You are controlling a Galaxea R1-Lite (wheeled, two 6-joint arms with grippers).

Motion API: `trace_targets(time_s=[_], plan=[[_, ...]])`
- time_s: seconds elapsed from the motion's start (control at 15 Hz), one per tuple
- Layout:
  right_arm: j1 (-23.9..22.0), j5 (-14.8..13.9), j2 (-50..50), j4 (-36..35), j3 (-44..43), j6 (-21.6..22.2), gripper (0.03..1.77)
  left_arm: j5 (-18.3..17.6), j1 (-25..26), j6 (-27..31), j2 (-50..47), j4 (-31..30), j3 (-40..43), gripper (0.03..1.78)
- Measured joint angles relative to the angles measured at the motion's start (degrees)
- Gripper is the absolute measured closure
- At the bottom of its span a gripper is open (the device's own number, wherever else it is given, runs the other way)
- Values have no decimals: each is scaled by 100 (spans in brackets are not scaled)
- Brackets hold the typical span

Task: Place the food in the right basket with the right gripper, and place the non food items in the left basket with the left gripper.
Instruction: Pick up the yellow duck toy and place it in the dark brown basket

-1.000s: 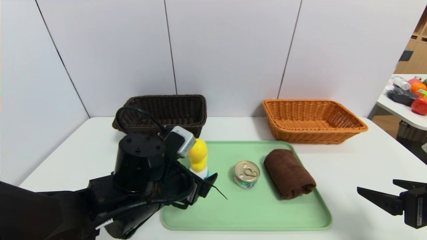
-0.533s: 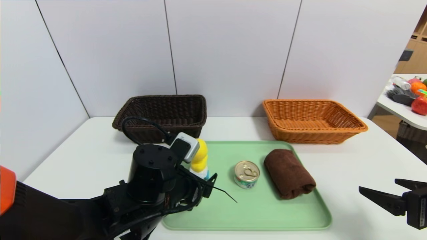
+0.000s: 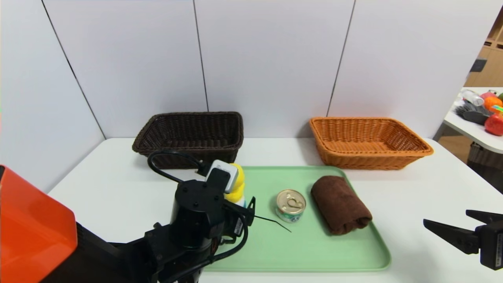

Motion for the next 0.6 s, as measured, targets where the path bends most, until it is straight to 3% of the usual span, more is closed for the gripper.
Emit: trace_targets(time_s=[0.6], plan=[[0,4,-90,37,11,-5,10,691,-254,-571,155,-9,29,12]])
